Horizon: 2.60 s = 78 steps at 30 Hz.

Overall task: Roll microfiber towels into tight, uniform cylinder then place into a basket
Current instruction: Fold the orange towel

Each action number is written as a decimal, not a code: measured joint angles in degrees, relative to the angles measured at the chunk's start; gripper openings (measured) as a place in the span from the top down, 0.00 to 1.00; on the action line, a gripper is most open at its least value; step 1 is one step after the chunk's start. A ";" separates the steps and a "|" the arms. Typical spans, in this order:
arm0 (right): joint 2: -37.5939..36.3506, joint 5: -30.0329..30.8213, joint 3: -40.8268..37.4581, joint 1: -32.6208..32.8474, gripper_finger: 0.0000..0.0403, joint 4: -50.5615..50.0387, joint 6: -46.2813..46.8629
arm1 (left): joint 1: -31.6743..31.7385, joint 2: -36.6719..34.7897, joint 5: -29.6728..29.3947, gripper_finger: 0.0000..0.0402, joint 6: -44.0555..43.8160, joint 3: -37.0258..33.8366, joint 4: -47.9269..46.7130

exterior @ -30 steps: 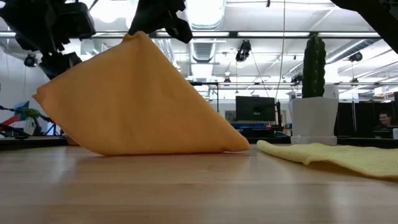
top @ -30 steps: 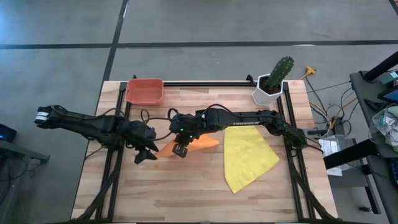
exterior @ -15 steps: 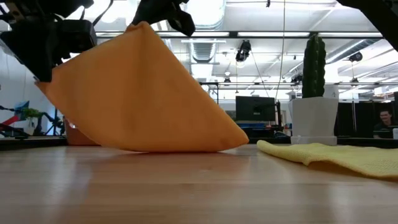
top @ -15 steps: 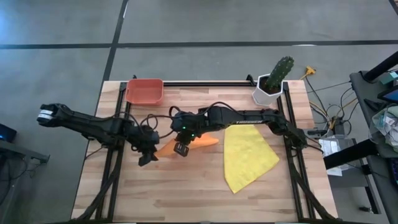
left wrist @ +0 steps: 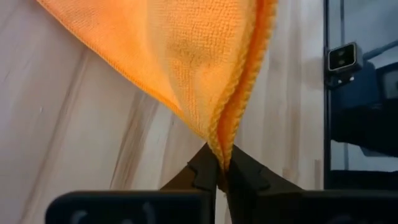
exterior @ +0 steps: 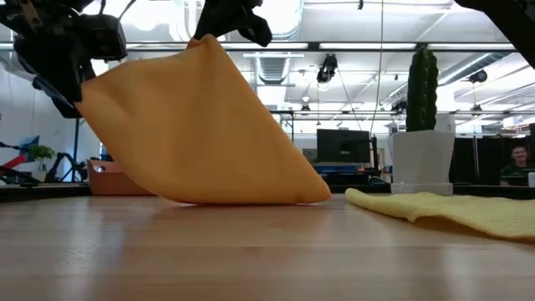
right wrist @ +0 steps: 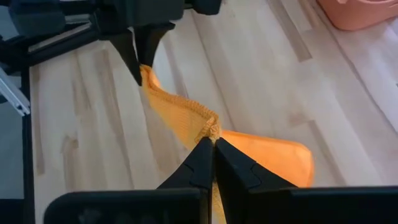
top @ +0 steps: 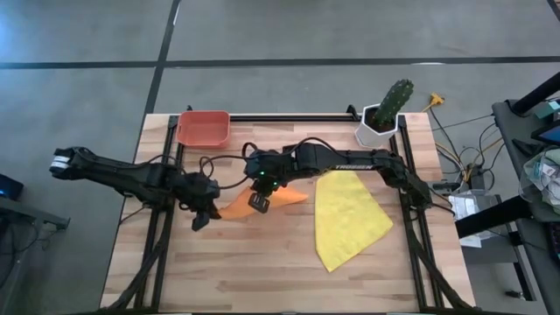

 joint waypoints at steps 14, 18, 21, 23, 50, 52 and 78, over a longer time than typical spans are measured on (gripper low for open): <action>-4.30 -0.17 0.00 0.02 0.98 -3.01 -2.47 | 0.04 -9.34 -3.90 1.00 -4.18 4.76 -11.53; -6.30 -0.01 0.00 -0.28 0.98 -3.02 -5.23 | 0.18 -10.63 -7.44 1.00 -4.07 8.34 -12.99; -7.49 0.05 0.04 -1.14 0.98 -2.97 -7.26 | 0.31 -10.22 -11.43 1.00 -2.98 11.64 -13.45; -7.70 0.11 0.04 -1.66 0.98 -2.84 -8.36 | 0.51 -9.29 -14.37 1.00 -2.07 14.15 -13.89; -11.77 3.54 0.00 -9.30 0.98 -3.41 -27.79 | 8.86 5.00 -32.48 1.00 6.23 38.03 -30.46; -11.64 5.84 -0.01 -10.58 0.98 -1.90 -29.26 | 11.59 5.91 -32.92 1.00 8.16 39.07 -30.50; -9.90 -8.80 -20.88 3.45 0.98 0.87 -11.09 | -5.18 16.59 3.46 1.00 -6.99 16.58 -12.62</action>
